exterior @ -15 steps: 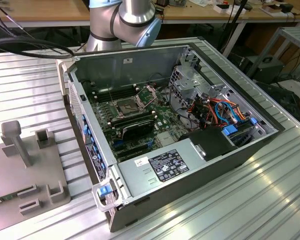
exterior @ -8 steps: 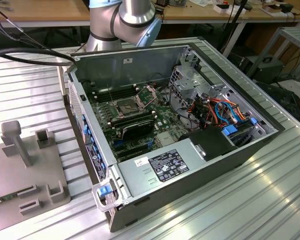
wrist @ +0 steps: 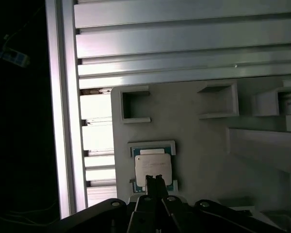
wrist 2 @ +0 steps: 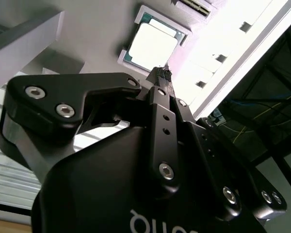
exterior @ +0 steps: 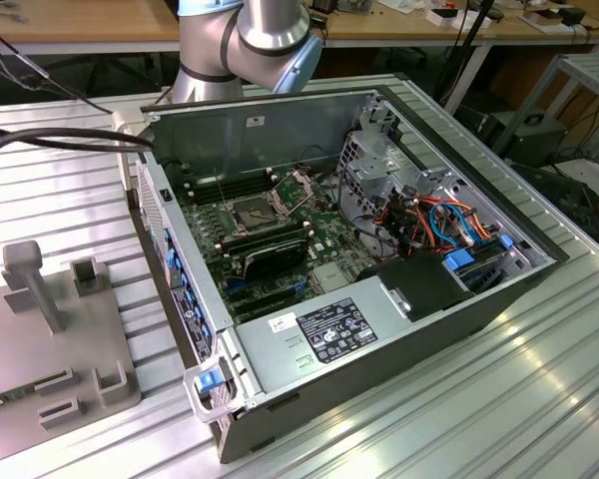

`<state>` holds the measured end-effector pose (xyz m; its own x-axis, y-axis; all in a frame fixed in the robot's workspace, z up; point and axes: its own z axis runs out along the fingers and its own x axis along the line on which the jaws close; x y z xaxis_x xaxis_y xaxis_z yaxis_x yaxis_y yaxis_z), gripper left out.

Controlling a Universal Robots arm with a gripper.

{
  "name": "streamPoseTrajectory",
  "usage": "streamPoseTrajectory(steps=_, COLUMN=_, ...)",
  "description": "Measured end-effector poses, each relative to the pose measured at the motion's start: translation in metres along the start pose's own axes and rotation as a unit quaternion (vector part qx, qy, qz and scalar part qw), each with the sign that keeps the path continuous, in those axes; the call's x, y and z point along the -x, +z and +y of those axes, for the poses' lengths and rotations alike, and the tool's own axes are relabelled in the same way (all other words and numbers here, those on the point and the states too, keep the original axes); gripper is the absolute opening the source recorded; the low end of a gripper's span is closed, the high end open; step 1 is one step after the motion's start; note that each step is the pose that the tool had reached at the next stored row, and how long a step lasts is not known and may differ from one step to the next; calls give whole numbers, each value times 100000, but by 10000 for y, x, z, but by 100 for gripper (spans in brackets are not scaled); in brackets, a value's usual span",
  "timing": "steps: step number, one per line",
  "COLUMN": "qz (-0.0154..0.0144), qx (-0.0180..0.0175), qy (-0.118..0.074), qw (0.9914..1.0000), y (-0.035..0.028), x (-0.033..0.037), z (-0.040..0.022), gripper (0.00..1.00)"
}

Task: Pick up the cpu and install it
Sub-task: 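Reach for the cpu, then pick up the cpu and move it towards the insertion slot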

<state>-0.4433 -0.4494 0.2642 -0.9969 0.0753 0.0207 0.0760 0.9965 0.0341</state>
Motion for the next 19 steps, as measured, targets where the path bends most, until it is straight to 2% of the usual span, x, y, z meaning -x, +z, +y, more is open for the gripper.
streamPoseTrajectory(steps=5, qz=9, qx=-5, qy=3, qw=100000, y=94, x=2, z=-22, gripper=11)
streamPoseTrajectory(steps=8, qz=-1, qx=4, qy=-4, qw=100000, y=99, x=2, z=-28, gripper=11)
streamPoseTrajectory(steps=12, qz=-5, qx=7, qy=2, qw=100000, y=129, x=5, z=-75, gripper=11)
streamPoseTrajectory(steps=19, qz=4, qx=1, qy=2, qw=100000, y=156, x=6, z=-81, gripper=11)
